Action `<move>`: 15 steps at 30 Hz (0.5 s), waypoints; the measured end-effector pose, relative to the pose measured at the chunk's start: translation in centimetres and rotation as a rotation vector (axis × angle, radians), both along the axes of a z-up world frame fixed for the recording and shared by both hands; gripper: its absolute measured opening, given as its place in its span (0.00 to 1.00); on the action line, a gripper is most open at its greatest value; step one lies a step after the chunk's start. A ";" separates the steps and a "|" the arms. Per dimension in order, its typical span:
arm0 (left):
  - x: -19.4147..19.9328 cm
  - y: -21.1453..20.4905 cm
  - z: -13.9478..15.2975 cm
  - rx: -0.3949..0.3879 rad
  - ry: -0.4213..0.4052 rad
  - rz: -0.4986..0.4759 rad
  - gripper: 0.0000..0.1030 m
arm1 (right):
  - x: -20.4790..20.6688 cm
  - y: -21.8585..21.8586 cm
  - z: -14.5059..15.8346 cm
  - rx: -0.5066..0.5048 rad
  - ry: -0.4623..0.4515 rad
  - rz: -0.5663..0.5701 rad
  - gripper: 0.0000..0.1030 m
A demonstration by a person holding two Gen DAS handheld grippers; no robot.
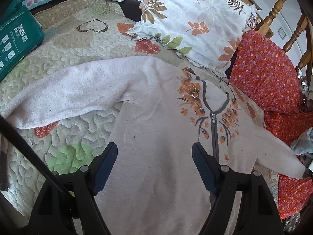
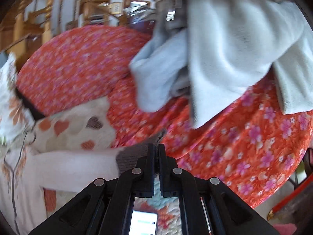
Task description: Fold small clothes
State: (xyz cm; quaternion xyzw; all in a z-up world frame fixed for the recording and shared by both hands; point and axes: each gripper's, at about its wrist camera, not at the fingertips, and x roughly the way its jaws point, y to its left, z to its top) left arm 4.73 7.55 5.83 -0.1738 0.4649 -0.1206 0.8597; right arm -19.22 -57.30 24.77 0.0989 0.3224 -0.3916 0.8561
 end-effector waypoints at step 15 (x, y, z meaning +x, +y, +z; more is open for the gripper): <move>-0.4 6.3 3.5 -0.002 -0.108 0.141 0.75 | 17.6 21.8 -4.3 0.351 -0.058 0.604 0.03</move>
